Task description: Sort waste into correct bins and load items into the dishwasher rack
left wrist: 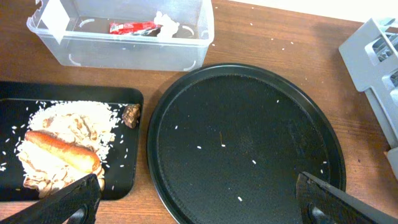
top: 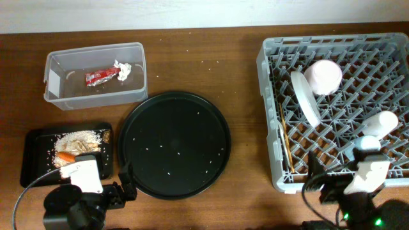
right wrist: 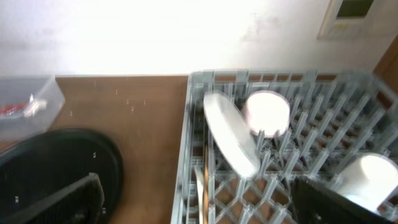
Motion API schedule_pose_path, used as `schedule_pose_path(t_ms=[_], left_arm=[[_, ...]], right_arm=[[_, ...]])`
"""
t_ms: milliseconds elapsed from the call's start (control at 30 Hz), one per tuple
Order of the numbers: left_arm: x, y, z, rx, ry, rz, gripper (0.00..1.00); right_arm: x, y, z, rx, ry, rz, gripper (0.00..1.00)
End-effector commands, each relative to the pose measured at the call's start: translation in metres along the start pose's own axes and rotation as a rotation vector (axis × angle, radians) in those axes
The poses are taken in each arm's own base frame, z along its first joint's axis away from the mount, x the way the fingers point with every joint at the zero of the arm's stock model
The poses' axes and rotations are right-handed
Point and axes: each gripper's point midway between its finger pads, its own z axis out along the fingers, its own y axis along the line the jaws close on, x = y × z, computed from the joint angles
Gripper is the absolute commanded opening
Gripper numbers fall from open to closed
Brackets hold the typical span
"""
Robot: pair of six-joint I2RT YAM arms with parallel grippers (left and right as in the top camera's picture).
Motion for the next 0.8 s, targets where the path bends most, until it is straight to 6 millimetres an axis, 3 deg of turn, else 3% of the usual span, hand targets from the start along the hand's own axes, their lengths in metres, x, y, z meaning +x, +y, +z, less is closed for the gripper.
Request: schedule_pose_path(t_ms=[0,67,167,200,333,367,500,767], left_arm=[[0.002,0.000,0.000,0.001,0.000,-0.007,0.99],[0.002,0.000,0.000,0.001,0.000,-0.007,0.99],[0.002,0.000,0.000,0.001,0.000,-0.007,0.99],[0.002,0.000,0.000,0.001,0.000,-0.007,0.99],[0.002,0.000,0.000,0.001,0.000,-0.007,0.99],[0.002,0.000,0.000,0.001,0.000,-0.007,0.99],[0.002,0.000,0.000,0.001,0.000,-0.007,0.99],[0.002,0.000,0.000,0.001,0.000,-0.007,0.99]], right_arm=[[0.035,0.002,0.016,-0.024,-0.102,-0.018,0.99],[0.041,0.002,0.040,-0.037,-0.212,-0.028,0.99],[0.026,-0.002,0.060,-0.021,-0.393,-0.055,0.98],[0.029,-0.003,0.067,-0.017,-0.414,-0.080,0.99],[0.075,-0.001,0.100,-0.044,-0.375,-0.083,0.99],[0.093,-0.001,0.109,-0.055,-0.326,-0.079,0.98],[0.115,-0.008,0.115,-0.009,-0.236,-0.142,0.99],[0.114,-0.008,0.115,-0.008,-0.238,-0.141,0.99]])
